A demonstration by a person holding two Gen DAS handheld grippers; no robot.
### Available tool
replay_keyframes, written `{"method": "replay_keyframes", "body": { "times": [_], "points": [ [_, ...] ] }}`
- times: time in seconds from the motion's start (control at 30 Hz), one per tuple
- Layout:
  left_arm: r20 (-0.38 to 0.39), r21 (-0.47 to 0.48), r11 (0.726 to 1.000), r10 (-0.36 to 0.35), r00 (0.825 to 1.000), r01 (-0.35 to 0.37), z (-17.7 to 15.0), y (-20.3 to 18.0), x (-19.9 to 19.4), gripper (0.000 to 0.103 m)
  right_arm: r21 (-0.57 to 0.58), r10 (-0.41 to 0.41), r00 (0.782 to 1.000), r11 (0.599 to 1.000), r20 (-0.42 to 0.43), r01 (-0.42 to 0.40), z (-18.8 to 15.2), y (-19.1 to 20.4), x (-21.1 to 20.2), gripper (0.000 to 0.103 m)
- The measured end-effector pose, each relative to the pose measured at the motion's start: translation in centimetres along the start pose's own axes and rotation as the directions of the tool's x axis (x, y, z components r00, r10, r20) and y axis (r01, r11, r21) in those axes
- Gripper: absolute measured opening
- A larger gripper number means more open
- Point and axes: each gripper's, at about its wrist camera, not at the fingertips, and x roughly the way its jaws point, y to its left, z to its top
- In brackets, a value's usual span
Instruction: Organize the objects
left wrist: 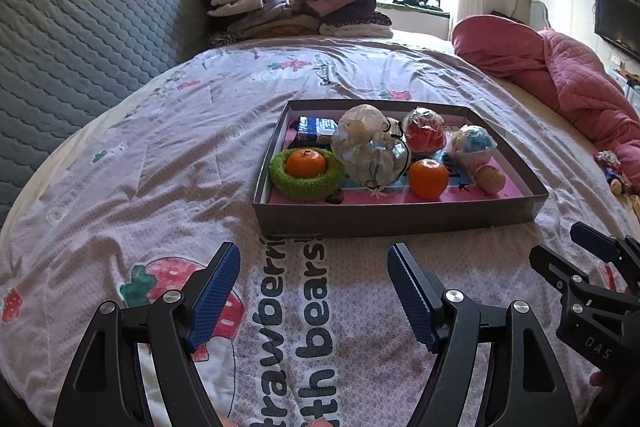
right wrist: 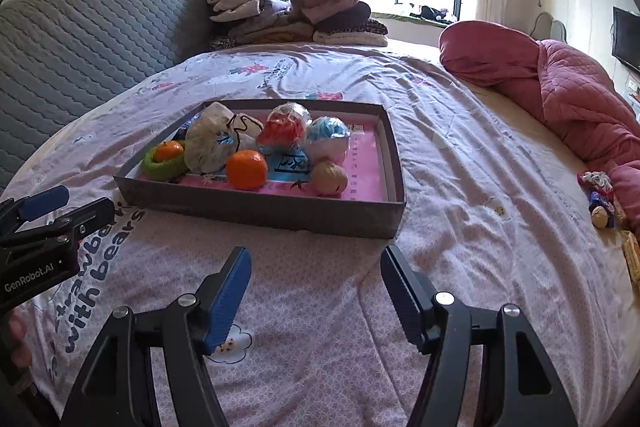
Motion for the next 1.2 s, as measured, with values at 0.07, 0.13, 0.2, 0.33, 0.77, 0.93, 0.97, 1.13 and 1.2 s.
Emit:
{"method": "replay_keyframes", "body": {
  "times": [0.07,0.13,0.2,0.33,0.77,0.93,0.97,1.13,1.2],
  "points": [
    [0.000,0.003,1.000,0.004,1.000,-0.004,0.0,-0.1,0.2,0.077,-0.001,0.002,1.000,1.000,-0.003,-0.002,-0.1,0.0,0.2,0.067],
    [-0.004,0.007,1.000,0.002,1.000,-0.002,0.0,-0.1,0.4,0.077,0.007,0.011,1.000,1.000,-0.012,-0.011,-0.2,-0.1,0.4,0.067],
    [-0.005,0.006,1.000,0.000,1.000,0.000,0.0,-0.1,0.6,0.077,0.007,0.005,1.000,1.000,-0.017,-0.005,-0.3,-0.1,0.6,0.067],
    [-0.004,-0.004,1.000,0.000,1.000,0.000,-0.1,0.1,1.0,0.077,0.008,0.002,1.000,1.000,-0.016,-0.002,-0.3,-0.1,0.8,0.067],
    [-0.007,-0.011,1.000,-0.011,1.000,0.011,-0.2,0.6,1.6,0.077,-0.009,-0.004,1.000,1.000,-0.023,0.004,-0.2,0.5,1.2,0.067],
    [-0.008,-0.019,1.000,-0.010,1.000,0.009,-0.2,0.9,1.8,0.077,-0.014,-0.009,1.000,1.000,-0.028,0.009,-0.2,0.6,1.4,0.067],
    [-0.008,-0.020,1.000,-0.009,1.000,0.009,-0.2,0.9,1.9,0.077,-0.015,-0.009,1.000,1.000,-0.029,0.009,-0.2,0.7,1.4,0.067],
    [-0.007,-0.015,1.000,-0.011,1.000,0.010,-0.1,0.9,2.0,0.077,-0.028,-0.015,0.999,1.000,-0.029,0.014,-0.3,0.8,1.5,0.067],
    [-0.008,-0.015,1.000,-0.011,1.000,0.011,-0.2,0.9,2.1,0.077,-0.031,-0.016,0.999,0.999,-0.030,0.015,-0.3,0.8,1.6,0.067]
  ]
}}
